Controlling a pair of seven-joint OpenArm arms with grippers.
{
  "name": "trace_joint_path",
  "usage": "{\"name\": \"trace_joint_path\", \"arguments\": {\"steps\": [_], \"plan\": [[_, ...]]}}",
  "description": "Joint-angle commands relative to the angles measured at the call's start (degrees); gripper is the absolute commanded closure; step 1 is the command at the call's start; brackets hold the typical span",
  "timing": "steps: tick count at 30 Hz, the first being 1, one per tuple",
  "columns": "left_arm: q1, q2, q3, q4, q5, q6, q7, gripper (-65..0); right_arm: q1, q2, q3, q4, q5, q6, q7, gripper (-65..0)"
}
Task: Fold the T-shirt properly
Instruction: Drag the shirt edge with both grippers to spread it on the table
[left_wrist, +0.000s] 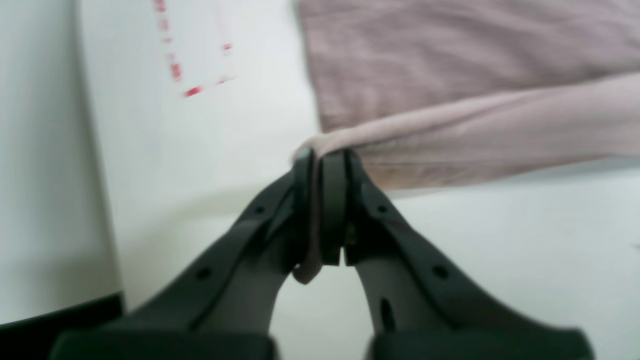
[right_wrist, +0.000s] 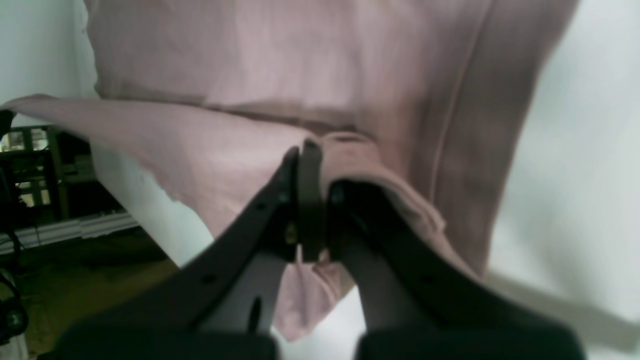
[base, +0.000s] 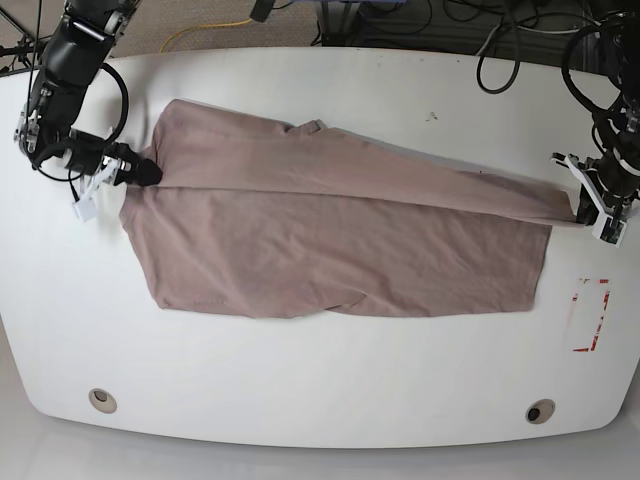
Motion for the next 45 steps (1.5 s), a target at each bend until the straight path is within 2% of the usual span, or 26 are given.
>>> {"name": "trace_joint_path", "arguments": {"steps": [1, 3, 5, 6, 7, 8, 10, 13, 17, 24, 31, 36, 41, 45], "plan": [[-2.2, -1.1, 2.1, 0.1, 2.4, 0.3, -0.9, 0.0, 2.2, 1.5, 0.3, 0.3, 0.6, 0.1, 0.8, -1.3], [-2.9, -1.0, 4.0, 0.1, 4.3, 0.3, -0.9, 0.0, 2.0, 1.5, 0.4, 0.3, 0.7, 0.1, 0.8, -8.7], [-3.1, -1.0, 4.9, 0.1, 4.9, 0.3, -0.9, 0.0, 1.7, 1.5, 0.7, 0.3, 0.7, 0.1, 0.8, -21.2], [-3.2, -1.0, 5.0, 0.1, 4.9, 0.3, -0.9, 0.0, 0.7, 1.5, 0.7, 0.4, 0.8, 0.1, 0.8, -30.4], [-3.3, -1.0, 5.0, 0.1, 4.9, 0.3, -0.9, 0.0, 0.3, 1.5, 0.8, 0.5, 1.1, 0.1, 0.8, -35.4], [-3.3, -0.8, 5.1, 0.1, 4.9, 0.3, -0.9, 0.0, -0.8, 1.6, 0.9, 0.5, 2.3, 0.1, 0.8, -43.6], [-3.3, 0.4, 5.1, 0.1, 5.1, 0.3, -0.9, 0.0, -4.0, 1.6, 3.0, 0.6, 5.9, 0.1, 0.8, -53.4], [-2.9, 1.1, 5.0, 0.1, 5.1, 0.3, -0.9, 0.0, -9.9, 1.5, 6.0, 0.6, 12.2, 0.1, 0.8, -54.1], [-2.9, 1.1, 5.1, 0.1, 5.2, 0.3, -0.9, 0.0, -14.1, 1.5, 6.1, 0.6, 15.6, 0.1, 0.8, -50.7], [-2.7, 2.2, 5.0, 0.1, 5.2, 0.3, -0.9, 0.0, -19.2, -1.1, 7.5, 2.1, 15.4, 0.1, 0.8, -49.5], [-2.7, 2.2, 5.1, 0.1, 5.2, 0.3, -0.9, 0.0, -17.8, -0.7, 7.4, 12.9, 15.3, 0.1, 0.8, -49.5], [-2.8, 2.2, 5.1, 0.1, 5.2, 0.3, -0.9, 0.0, -17.2, 1.7, 7.3, 13.2, 15.8, -2.3, 0.8, -49.5], [-2.9, 2.2, 5.1, 0.0, 5.2, 0.3, -0.9, 0.0, -20.1, 1.6, 7.8, 19.0, 16.1, -1.9, 0.8, -49.5], [-2.9, 2.3, 5.1, 0.0, 5.2, 0.3, -0.9, 0.0, -23.3, 1.0, 7.8, 25.4, 19.4, -2.4, 0.8, -49.5]]}}
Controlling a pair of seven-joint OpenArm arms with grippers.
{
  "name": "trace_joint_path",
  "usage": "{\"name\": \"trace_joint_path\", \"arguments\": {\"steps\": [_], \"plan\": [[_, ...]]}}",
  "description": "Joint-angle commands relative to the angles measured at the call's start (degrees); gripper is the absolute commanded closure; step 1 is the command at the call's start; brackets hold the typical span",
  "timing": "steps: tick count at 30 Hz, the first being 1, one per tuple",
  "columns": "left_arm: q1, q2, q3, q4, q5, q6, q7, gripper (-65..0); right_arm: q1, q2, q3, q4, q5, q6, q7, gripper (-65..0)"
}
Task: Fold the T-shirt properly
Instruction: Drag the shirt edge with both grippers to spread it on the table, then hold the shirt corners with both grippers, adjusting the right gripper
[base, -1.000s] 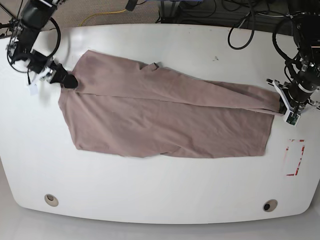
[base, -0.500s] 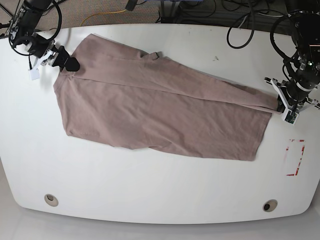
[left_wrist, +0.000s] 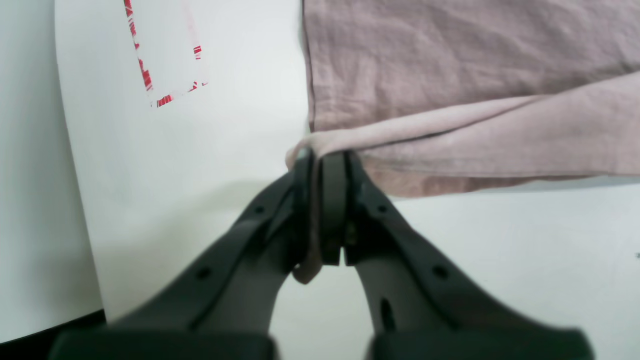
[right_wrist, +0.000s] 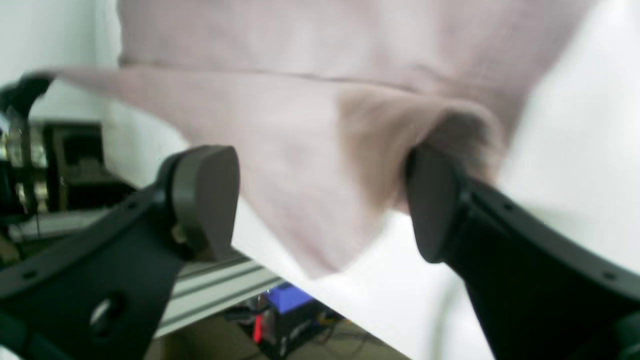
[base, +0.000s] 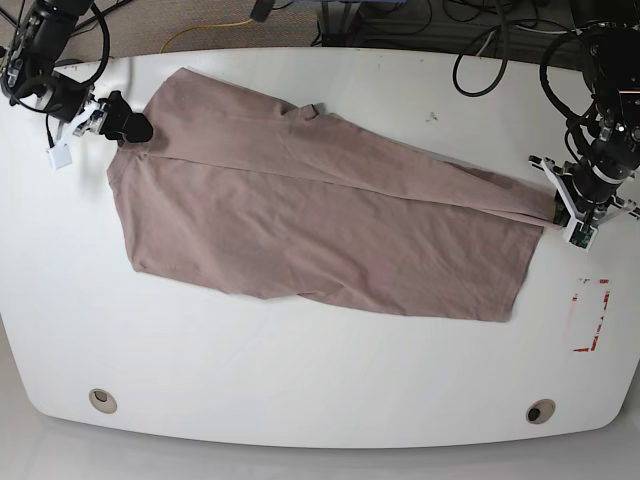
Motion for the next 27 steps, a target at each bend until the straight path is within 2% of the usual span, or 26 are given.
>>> {"name": "trace_joint_path", "arguments": {"steps": [1, 7, 17, 20, 27], "plan": [[-0.6, -0.9, -0.5, 0.8, -0.1, 0.2, -0.9, 0.0, -1.7, 0.5, 0.5, 4.9, 4.1, -0.1, 1.2, -49.5], [-0.9, -0.9, -0.4, 0.8, -0.1, 0.2, -1.0, 0.0, -6.2, -0.7, 0.5, 5.3, 4.1, -0.1, 1.2, -49.5], [-0.7, -0.4, -0.4, 0.8, -0.1, 0.2, -1.0, 0.0, -12.9, -5.6, 0.5, 5.4, 4.1, -0.1, 1.2, -49.5], [-0.6, -0.2, -0.4, 0.8, -0.1, 0.2, -1.0, 0.0, -13.6, -6.2, 0.5, 5.4, 3.9, -0.2, 1.2, -49.5], [-0.5, -0.1, -0.4, 0.8, -0.1, 0.2, -1.0, 0.0, -13.4, -8.1, 0.4, 5.4, -2.5, -0.1, 1.2, -49.5]]}}
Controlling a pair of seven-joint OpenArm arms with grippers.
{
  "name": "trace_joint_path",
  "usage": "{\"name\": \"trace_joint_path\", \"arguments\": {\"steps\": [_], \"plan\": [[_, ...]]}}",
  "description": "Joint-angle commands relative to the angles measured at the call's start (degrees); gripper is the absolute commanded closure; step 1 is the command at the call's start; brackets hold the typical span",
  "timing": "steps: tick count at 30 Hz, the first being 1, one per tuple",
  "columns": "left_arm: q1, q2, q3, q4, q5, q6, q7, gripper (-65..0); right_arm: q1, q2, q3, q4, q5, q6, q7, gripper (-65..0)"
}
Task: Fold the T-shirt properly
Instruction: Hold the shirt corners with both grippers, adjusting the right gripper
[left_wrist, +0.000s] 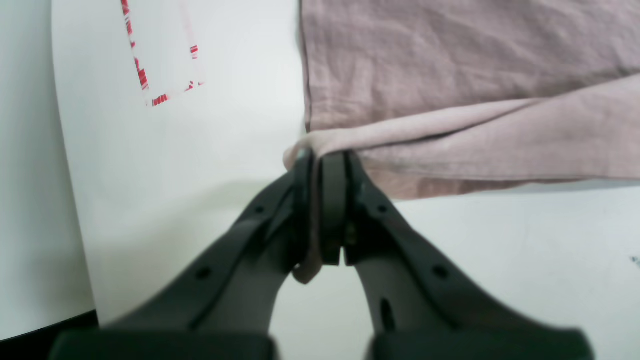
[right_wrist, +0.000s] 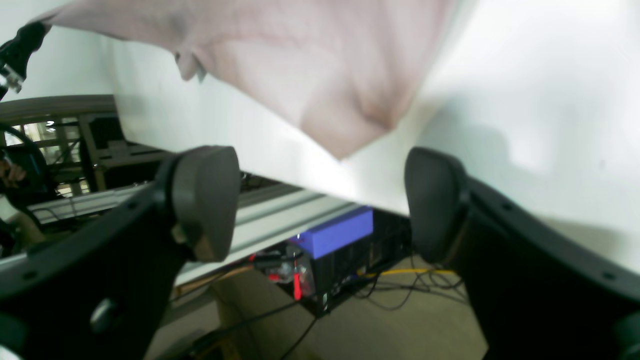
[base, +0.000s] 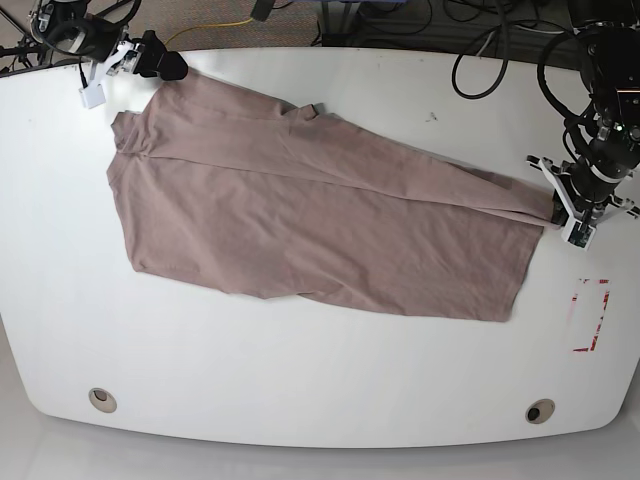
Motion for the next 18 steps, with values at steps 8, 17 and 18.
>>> {"name": "trace_joint_path", "arguments": {"steps": [8, 17, 18], "plan": [[-0.7, -0.9, -0.4, 0.8, -0.1, 0.2, -1.0, 0.0, 2.7, -1.6, -0.1, 0.8, -1.3, 0.0, 0.4, -49.5], [-0.8, -0.9, -0.4, 0.8, -0.1, 0.2, -1.0, 0.0, 5.4, -4.9, -0.1, 0.7, -7.8, 0.0, 0.4, -49.1], [-0.8, -0.9, -0.4, 0.8, -0.1, 0.2, -1.0, 0.0, 5.5, -5.1, -0.1, 0.7, -8.5, 0.1, 0.4, -47.6]]}}
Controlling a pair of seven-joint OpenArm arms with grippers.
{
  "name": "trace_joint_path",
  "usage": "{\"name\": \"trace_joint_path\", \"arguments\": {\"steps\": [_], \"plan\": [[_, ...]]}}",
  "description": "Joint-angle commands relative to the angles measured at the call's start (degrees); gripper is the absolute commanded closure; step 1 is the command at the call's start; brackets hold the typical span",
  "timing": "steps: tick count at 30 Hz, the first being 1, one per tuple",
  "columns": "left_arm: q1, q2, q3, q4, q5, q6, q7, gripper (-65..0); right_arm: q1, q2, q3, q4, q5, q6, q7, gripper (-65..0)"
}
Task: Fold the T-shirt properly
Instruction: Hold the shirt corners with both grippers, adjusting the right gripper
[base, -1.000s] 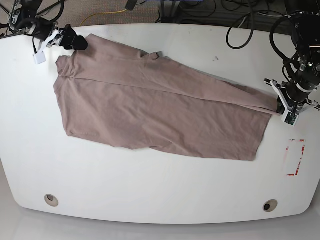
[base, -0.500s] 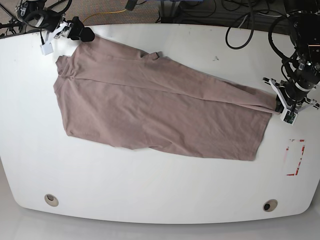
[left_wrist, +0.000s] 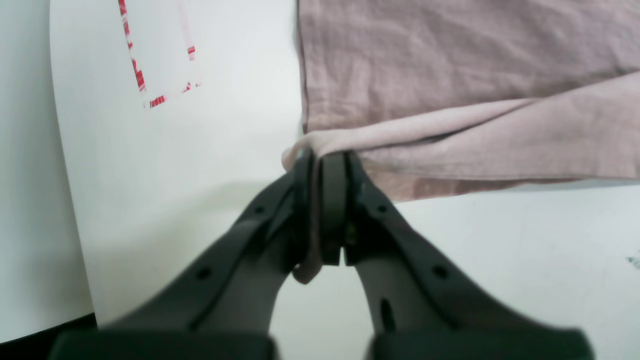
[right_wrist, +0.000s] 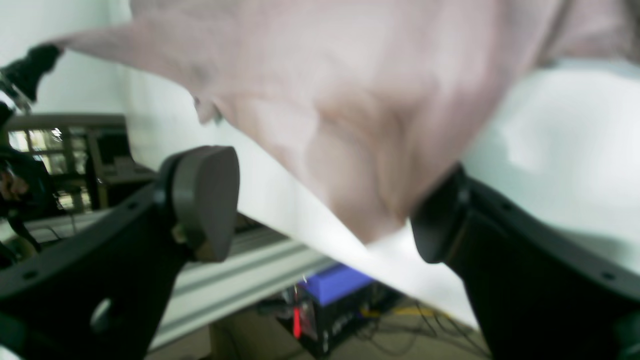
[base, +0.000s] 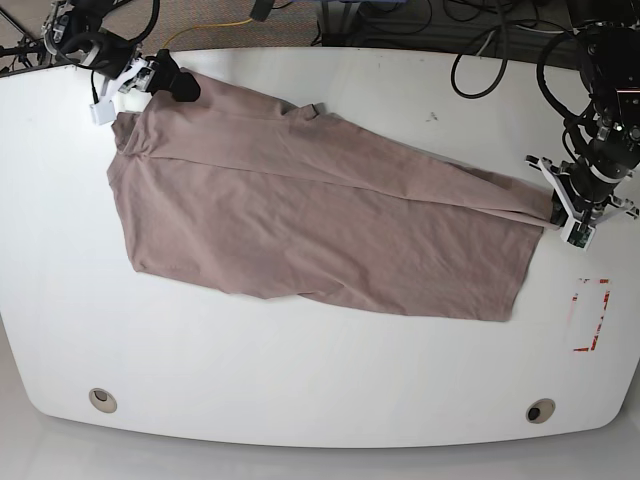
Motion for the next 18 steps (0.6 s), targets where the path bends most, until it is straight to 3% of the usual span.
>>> {"name": "trace_joint_path", "arguments": {"steps": [1, 6, 9, 15, 18], "plan": [[-0.7, -0.9, -0.4, 0.8, -0.1, 0.2, -0.9, 0.0, 0.1, -0.5, -0.1, 0.4, -4.4, 0.2, -1.0, -45.2], [-0.6, -0.9, -0.4, 0.8, -0.1, 0.2, -0.9, 0.0, 0.3, -2.2, 0.2, 0.4, -4.8, 0.3, -1.0, -13.2], [-0.7, -0.2, -0.4, 0.8, -0.1, 0.2, -1.0, 0.0, 0.0, -2.3, 0.1, 0.7, -4.7, 0.4, -1.0, 0.0], [-0.7, 1.0, -0.5, 0.8, 0.0, 0.2, -1.0, 0.0, -1.7, -2.3, 0.3, 0.8, -4.1, 0.5, -1.0, 0.0], [-0.5, 1.1, -0.4, 0.9, -0.1, 0.2, -1.0, 0.0, -3.0, -2.0, 0.3, 2.2, -0.6, 1.3, -1.0, 0.0]]}}
